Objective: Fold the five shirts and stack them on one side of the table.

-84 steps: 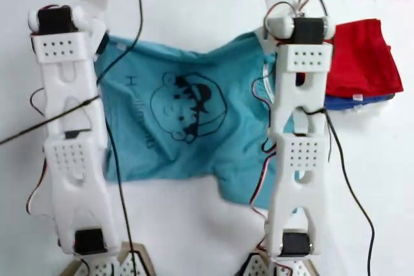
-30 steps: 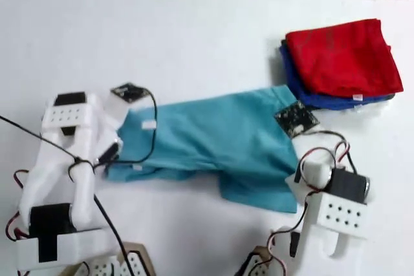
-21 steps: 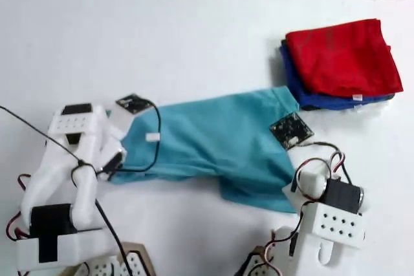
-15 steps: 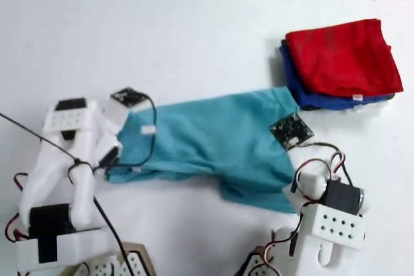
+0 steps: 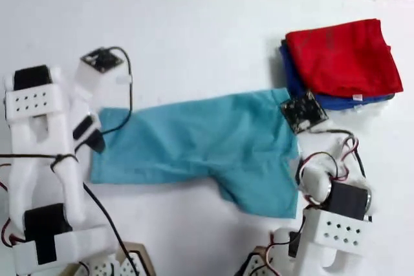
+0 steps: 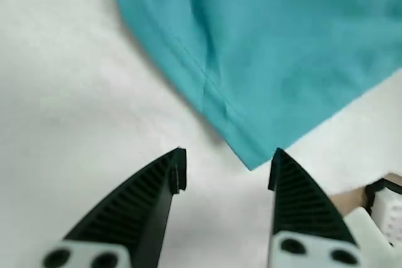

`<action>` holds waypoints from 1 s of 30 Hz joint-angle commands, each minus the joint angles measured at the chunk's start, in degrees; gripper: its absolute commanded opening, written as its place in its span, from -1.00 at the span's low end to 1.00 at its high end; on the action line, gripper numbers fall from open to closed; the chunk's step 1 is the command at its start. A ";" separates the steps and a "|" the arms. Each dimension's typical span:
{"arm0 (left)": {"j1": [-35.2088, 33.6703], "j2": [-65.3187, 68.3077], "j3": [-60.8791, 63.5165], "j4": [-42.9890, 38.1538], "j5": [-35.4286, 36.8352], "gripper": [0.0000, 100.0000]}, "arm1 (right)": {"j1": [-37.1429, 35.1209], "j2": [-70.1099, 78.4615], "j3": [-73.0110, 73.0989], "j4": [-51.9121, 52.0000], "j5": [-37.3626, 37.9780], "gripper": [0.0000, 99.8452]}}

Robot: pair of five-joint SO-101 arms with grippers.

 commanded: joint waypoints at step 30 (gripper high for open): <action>-2.20 52.84 -37.49 -17.58 23.38 -0.95 | -7.43 82.15 -41.67 -26.15 -13.45 -0.96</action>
